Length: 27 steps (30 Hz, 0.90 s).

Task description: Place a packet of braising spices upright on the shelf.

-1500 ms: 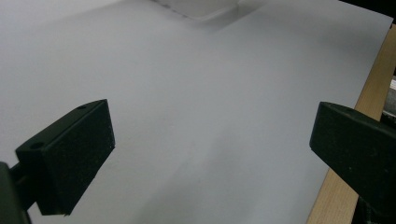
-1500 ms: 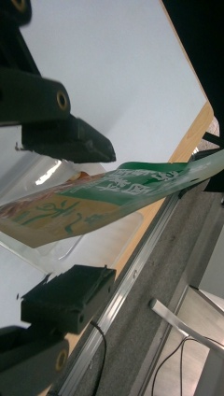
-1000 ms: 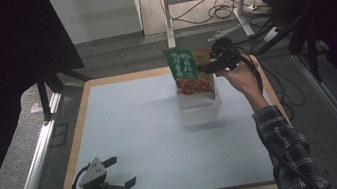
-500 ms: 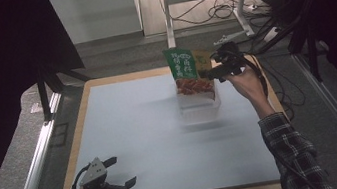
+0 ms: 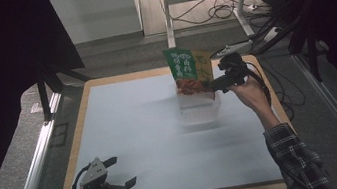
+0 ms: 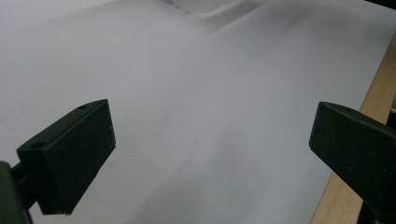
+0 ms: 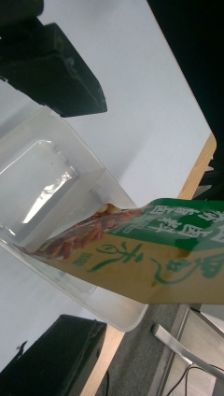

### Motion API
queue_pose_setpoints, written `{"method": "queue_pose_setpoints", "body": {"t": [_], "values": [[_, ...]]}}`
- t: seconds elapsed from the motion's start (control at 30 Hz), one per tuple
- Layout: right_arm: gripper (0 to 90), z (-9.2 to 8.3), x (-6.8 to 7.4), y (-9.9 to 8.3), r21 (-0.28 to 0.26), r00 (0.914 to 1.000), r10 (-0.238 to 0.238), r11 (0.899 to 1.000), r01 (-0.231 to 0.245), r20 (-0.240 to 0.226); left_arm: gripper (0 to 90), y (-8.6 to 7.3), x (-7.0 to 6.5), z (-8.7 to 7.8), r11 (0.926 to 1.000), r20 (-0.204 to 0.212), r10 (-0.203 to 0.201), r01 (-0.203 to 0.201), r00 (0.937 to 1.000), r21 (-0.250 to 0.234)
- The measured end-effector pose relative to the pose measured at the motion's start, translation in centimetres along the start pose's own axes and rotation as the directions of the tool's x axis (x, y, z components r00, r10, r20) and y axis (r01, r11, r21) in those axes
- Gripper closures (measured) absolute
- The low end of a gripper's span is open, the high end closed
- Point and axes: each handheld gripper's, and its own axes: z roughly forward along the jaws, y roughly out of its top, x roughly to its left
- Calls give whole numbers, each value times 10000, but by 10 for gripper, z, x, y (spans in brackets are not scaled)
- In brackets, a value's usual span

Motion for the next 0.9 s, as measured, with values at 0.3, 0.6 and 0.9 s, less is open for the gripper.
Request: {"method": "queue_pose_setpoints", "body": {"t": [0.3,0.6,0.9], "values": [[0,-3,11,-20,-274,9998,-187,9995,186,-35,2,0,0,0,10000,-11,18,-18,10000,21],[0,-1,23,-40,-415,9987,-351,9986,336,-375,2,0,0,0,10000,-16,16,-16,10000,29],[0,-11,28,-52,-632,9985,-409,9973,385,-357,2,0,0,0,10000,-23,11,-11,10000,36]]}}
